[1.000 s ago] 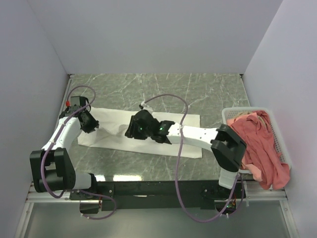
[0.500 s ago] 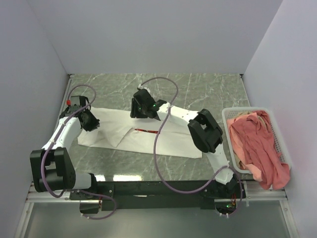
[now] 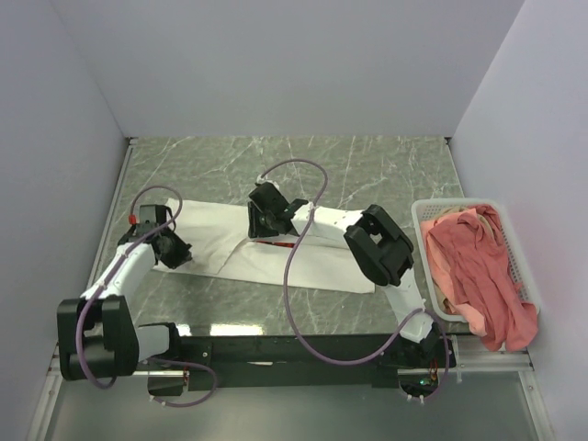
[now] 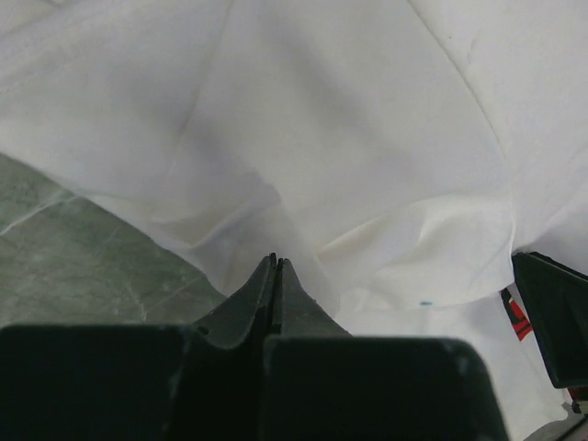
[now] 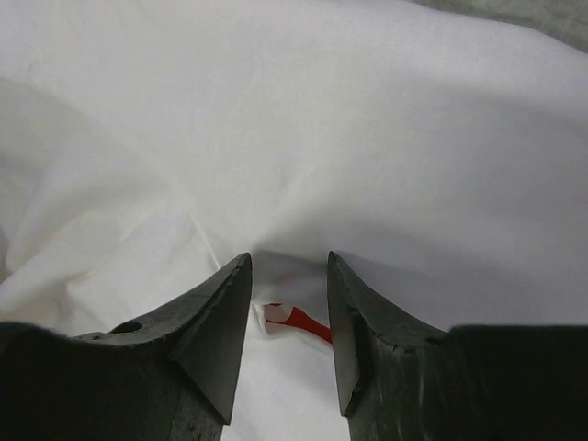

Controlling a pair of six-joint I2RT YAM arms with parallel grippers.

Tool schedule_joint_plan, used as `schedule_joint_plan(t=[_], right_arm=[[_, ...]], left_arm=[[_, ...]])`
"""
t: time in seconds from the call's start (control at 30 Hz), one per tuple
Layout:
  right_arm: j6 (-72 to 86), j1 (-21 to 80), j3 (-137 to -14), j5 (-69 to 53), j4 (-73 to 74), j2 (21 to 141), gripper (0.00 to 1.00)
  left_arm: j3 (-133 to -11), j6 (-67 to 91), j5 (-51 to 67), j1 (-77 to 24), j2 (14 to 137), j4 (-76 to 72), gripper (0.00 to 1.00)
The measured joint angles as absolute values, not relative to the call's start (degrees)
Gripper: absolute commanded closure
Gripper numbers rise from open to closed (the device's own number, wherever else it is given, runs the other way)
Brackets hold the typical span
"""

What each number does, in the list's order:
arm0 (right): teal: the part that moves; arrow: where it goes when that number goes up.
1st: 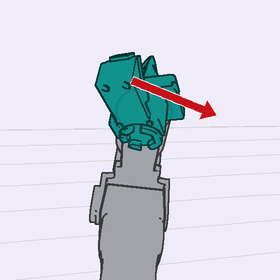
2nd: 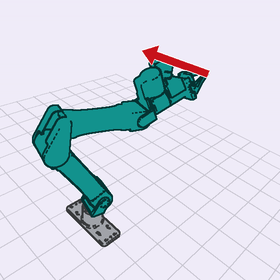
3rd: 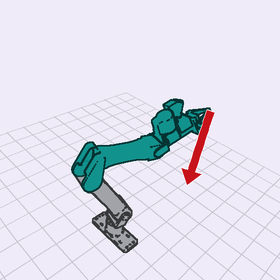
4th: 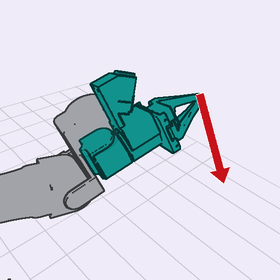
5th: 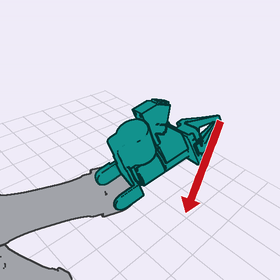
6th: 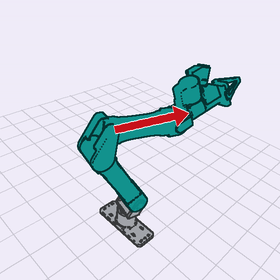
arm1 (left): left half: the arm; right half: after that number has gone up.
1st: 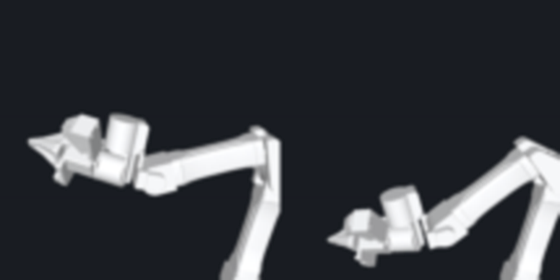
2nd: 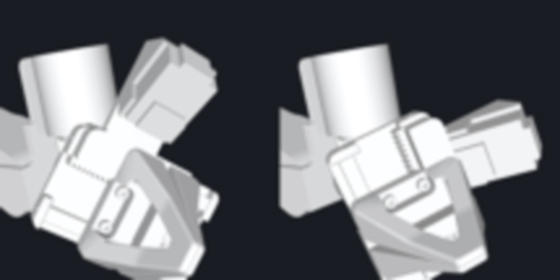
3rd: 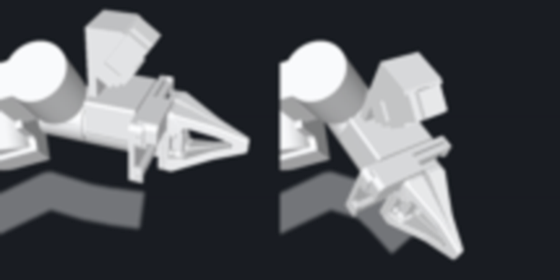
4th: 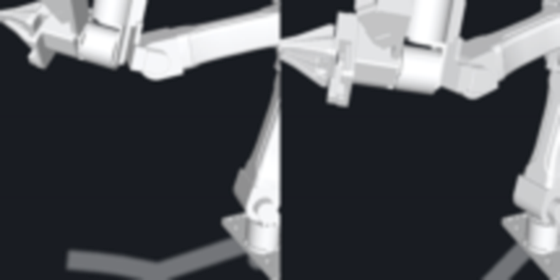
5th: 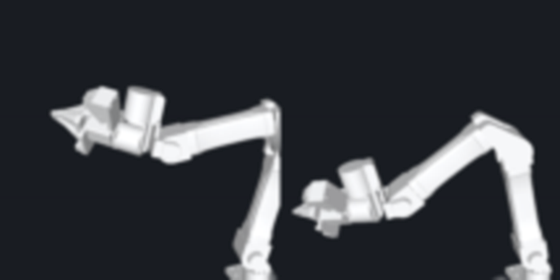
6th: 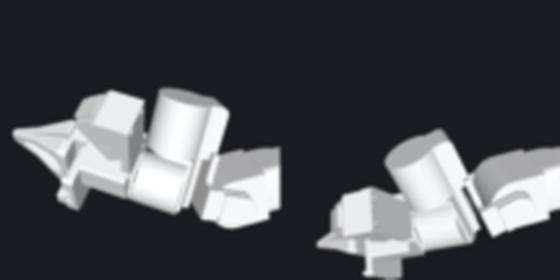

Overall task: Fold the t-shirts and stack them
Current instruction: Fold the tshirt

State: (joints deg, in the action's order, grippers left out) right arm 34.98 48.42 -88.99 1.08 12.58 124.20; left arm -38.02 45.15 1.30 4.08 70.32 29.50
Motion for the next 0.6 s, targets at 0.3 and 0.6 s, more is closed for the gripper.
schedule_joint_plan(t=[0.3, 0.6], right_arm=[[33.6, 48.8, -87.6, 2.9, 12.7, 123.0, 0.54], [31.6, 46.5, -81.7, 7.6, 17.3, 113.6, 0.50]], left_arm=[[-38.3, 48.8, -2.0, 4.0, 65.5, 31.3, 0.76], [-49.3, 49.9, -4.1, 4.0, 69.4, 30.0, 0.66]])
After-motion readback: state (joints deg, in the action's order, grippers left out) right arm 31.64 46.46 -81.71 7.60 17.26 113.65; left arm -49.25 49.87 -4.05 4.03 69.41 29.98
